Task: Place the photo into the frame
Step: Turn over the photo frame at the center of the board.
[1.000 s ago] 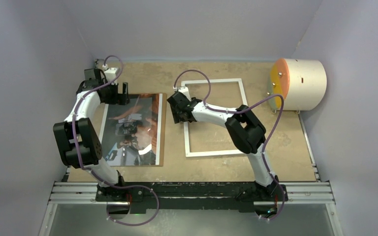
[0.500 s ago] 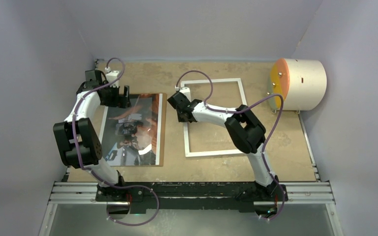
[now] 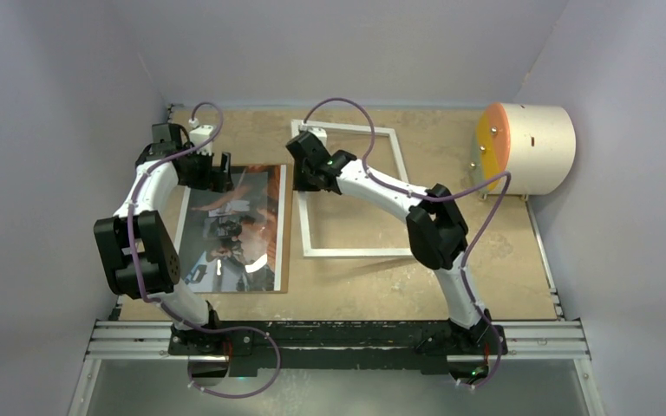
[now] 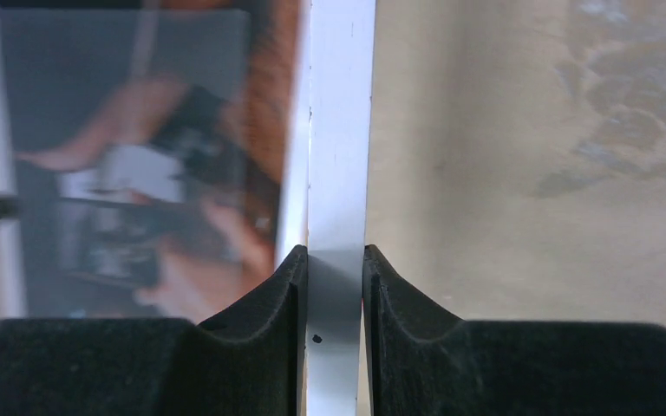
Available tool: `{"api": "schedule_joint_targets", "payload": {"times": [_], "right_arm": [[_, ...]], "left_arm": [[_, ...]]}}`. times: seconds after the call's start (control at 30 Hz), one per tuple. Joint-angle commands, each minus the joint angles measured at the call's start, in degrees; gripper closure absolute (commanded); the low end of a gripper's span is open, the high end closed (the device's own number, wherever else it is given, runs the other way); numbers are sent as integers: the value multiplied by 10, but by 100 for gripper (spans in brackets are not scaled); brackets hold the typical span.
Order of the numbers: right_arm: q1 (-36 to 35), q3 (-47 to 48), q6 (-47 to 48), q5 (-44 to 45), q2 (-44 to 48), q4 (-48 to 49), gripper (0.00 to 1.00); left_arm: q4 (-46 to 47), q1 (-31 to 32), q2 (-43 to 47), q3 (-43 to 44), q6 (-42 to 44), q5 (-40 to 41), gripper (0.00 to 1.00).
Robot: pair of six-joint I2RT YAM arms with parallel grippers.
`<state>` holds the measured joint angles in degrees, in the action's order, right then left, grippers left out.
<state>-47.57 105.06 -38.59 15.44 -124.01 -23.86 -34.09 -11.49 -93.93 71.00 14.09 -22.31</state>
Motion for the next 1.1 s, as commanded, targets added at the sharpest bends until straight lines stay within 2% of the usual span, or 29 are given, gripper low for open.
{"api": "schedule_joint_targets", "payload": {"times": [0.0,0.3,0.47,0.6,0.93,1.07], "right_arm": [[-3,76,-66,-83,69,-2,100],[-2,134,-159,-225,101,24,100],[9,147,-205,-283,113,70,100],[34,90,-270,-354,142,161,100],[95,-57,-366,-442,201,326,100],[122,-107,-378,-470,218,346,98]], "left_arm": [[-9,1,24,7,15,-18,1],[-19,4,49,46,-9,-69,1],[-1,16,56,68,-27,-66,0],[3,32,64,90,-42,-66,0],[24,106,76,131,-67,-21,0],[42,158,64,169,-84,17,0]]}}
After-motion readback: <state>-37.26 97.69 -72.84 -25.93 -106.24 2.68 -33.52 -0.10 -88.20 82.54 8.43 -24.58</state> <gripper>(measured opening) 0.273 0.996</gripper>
